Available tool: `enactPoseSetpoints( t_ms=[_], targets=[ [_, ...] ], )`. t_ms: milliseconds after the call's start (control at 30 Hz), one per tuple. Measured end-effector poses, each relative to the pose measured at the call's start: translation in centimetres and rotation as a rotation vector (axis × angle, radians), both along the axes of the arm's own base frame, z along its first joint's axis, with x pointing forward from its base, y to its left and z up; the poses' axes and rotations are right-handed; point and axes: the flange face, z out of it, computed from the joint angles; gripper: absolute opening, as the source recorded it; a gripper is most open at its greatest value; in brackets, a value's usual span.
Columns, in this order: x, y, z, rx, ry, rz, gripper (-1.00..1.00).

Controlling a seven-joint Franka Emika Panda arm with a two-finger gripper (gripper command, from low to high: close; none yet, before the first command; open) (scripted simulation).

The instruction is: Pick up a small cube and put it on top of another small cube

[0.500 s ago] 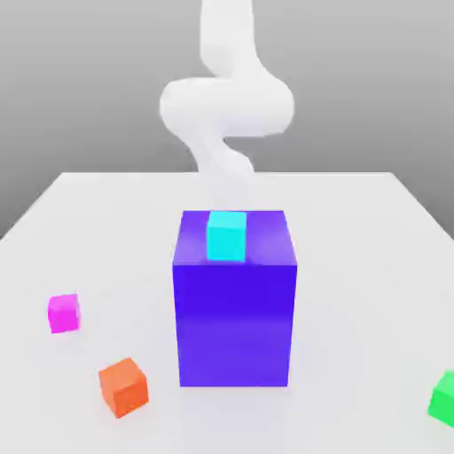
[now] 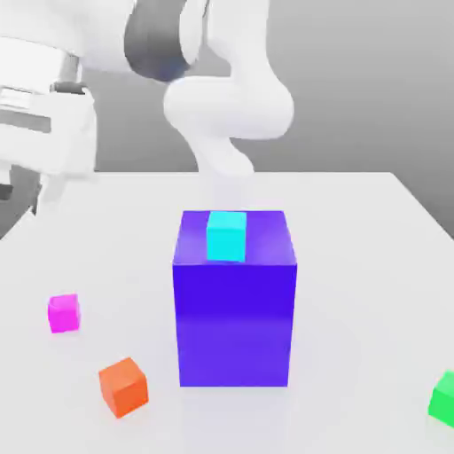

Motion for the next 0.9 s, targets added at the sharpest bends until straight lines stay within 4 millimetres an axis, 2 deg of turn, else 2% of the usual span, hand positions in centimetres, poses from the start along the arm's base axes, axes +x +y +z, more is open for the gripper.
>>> enactPoseSetpoints(
  t_ms=[167, 233, 300, 333, 533, 567, 767, 900],
  targets=[
    [-6.2, -4.0, -9.2, 0.107, 0.098, -0.234, 0.0],
    [-9.6, -5.3, -12.6, 0.154, 0.132, -0.346, 0.0],
    [-12.7, -5.5, -15.7, 0.203, 0.164, -0.441, 0.0],
    [-13.5, -5.5, -17.0, 0.218, 0.174, -0.467, 0.0],
    [-13.9, -5.3, -22.8, 0.229, 0.186, -0.48, 0.0],
    [-14.0, -5.2, -23.6, 0.229, 0.186, -0.48, -1.0],
    [-14.0, -5.2, -24.0, 0.228, 0.185, -0.48, -1.0],
    [-13.9, -5.3, -21.5, 0.229, 0.184, -0.48, -1.0]
  ],
)
